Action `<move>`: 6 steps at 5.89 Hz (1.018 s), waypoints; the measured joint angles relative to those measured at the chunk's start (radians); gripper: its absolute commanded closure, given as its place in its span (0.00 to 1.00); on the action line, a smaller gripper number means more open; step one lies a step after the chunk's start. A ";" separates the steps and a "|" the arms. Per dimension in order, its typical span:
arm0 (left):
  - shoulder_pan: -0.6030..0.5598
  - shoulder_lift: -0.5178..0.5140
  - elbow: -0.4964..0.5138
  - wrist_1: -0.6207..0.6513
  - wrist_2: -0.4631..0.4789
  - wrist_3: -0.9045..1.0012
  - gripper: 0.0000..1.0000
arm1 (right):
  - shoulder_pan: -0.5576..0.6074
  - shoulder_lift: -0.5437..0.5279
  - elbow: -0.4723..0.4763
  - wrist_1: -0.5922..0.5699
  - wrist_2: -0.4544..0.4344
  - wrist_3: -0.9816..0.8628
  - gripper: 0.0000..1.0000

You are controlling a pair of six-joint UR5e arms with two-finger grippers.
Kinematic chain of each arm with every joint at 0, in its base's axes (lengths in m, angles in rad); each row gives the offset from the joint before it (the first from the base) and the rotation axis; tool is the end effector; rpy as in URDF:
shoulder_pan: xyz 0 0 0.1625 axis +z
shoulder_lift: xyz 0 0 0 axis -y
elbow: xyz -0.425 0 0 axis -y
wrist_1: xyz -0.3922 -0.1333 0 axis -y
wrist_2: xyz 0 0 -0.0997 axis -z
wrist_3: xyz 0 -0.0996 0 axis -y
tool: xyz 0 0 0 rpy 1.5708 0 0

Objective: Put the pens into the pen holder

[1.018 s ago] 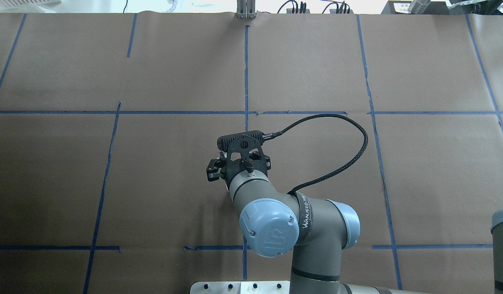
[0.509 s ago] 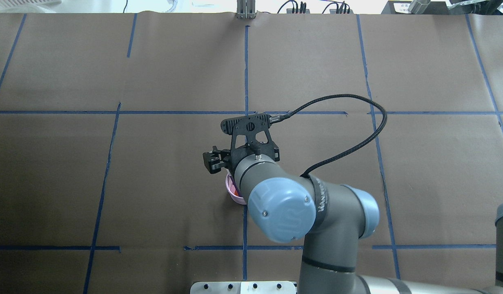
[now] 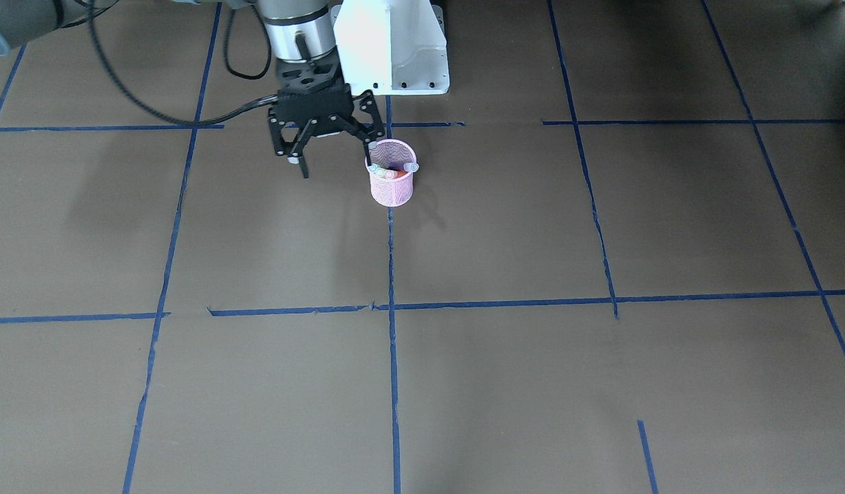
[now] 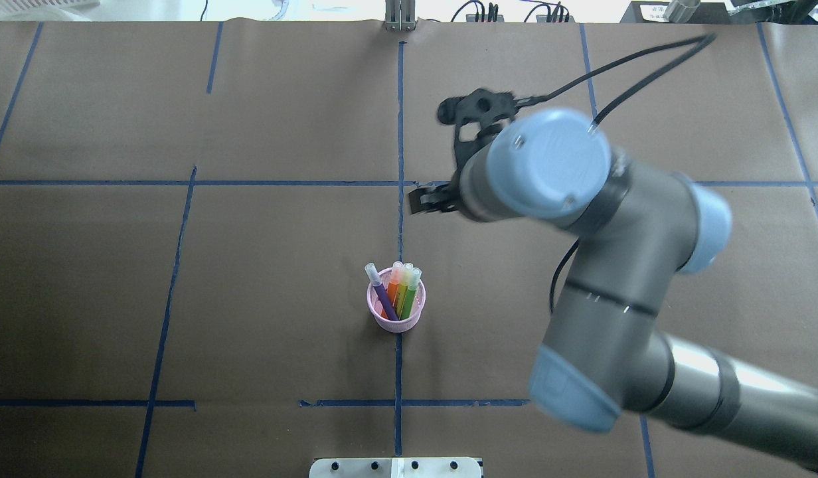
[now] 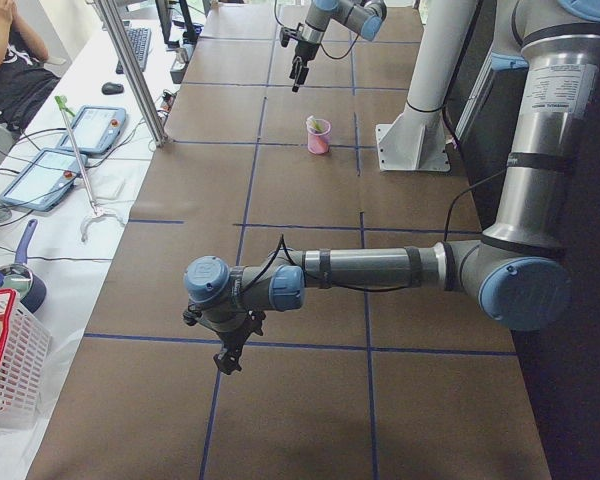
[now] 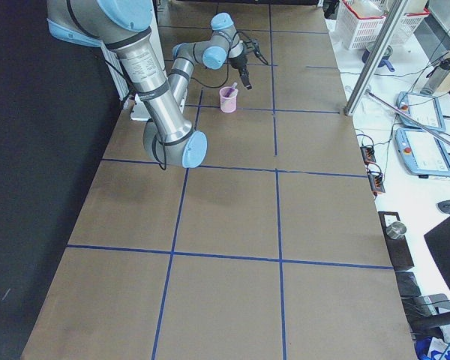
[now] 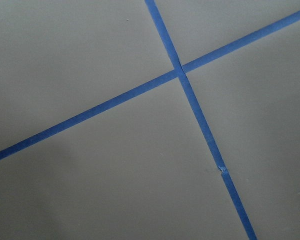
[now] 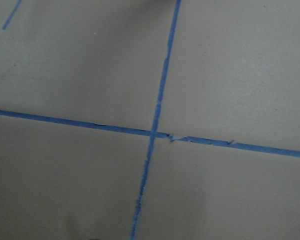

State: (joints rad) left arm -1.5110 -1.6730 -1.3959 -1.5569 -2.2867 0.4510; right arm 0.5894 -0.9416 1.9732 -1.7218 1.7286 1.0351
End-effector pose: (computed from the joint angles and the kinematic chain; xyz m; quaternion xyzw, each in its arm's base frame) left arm -0.0363 -0.5305 0.6973 0.0283 0.3512 0.2217 0.9092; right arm -0.4257 -0.4262 0.1553 0.1663 -0.3974 -0.0094 0.9024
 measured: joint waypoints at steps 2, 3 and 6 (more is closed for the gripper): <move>-0.003 0.001 0.002 0.005 0.001 0.003 0.00 | 0.233 -0.129 -0.001 -0.082 0.280 -0.287 0.00; -0.014 0.003 0.001 0.008 0.001 0.004 0.00 | 0.351 -0.191 -0.025 -0.111 0.355 -0.472 0.00; -0.058 0.103 -0.101 0.012 0.001 -0.009 0.00 | 0.655 -0.250 -0.276 -0.178 0.455 -1.039 0.00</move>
State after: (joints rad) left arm -1.5689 -1.5697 -1.4965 -1.5451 -2.2857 0.4420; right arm 1.2446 -1.1912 1.6967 -1.9003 2.1831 -0.0043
